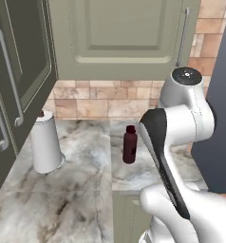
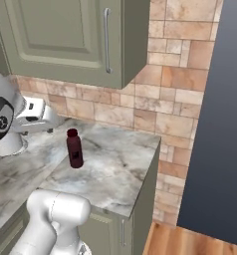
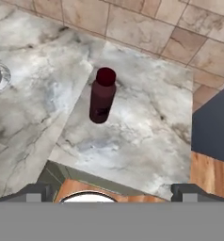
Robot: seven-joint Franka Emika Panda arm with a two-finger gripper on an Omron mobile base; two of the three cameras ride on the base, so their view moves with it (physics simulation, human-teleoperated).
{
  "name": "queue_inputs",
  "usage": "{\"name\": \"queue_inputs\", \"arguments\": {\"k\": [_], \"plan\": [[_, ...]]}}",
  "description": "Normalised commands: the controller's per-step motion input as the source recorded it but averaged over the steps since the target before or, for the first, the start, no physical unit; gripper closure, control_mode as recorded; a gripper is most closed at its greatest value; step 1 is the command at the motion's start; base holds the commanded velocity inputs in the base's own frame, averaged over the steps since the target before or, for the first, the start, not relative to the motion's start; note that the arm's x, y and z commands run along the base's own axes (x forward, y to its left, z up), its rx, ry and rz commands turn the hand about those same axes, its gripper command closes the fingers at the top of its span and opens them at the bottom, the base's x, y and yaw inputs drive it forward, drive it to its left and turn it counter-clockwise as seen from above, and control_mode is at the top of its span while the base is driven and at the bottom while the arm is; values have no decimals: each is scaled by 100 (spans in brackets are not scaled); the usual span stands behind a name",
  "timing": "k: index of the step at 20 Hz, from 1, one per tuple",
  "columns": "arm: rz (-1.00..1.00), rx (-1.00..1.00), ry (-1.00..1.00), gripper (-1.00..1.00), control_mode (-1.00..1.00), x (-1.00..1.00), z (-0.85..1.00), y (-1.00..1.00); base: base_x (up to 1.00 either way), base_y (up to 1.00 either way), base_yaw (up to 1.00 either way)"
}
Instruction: Place the drinks on the dining counter in a tight cluster.
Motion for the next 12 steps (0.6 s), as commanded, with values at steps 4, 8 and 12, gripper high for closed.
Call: {"name": "queue_inputs", "arguments": {"k": [4, 8, 12], "plan": [[-21, 21, -11, -100, -100, 41, -8, 44, 0, 0, 0], [-15, 31, -3, -100, -100, 64, -11, 3, 0, 0, 0], [-2, 12, 10, -100, -100, 72, 1, -44, 0, 0, 0]]}}
